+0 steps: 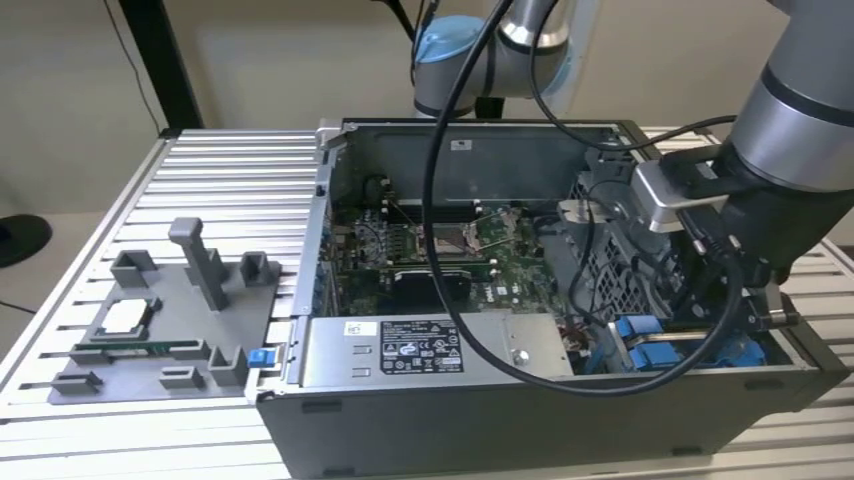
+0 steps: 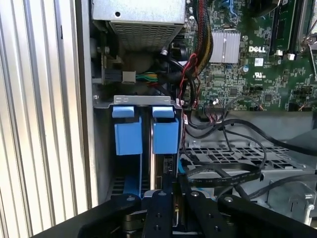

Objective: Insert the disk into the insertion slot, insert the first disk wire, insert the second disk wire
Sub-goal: 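Insert the second disk wire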

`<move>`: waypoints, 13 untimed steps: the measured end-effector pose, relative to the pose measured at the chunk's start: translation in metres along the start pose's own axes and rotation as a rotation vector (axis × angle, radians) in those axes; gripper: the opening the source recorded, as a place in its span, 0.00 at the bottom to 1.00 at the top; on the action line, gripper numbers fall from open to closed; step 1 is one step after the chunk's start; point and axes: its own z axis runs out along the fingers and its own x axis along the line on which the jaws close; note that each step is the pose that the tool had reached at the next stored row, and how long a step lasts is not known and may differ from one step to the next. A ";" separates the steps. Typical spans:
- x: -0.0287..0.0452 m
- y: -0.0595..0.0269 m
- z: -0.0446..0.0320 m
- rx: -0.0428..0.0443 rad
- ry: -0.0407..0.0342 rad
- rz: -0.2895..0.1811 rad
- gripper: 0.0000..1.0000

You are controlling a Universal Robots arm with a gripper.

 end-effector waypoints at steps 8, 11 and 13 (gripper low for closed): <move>-0.0001 0.0005 0.0035 0.0004 -0.0077 0.001 1.00; -0.0009 -0.0011 -0.0084 0.0002 -0.0079 0.001 1.00; -0.0018 -0.0023 -0.0178 0.0002 -0.0081 0.001 1.00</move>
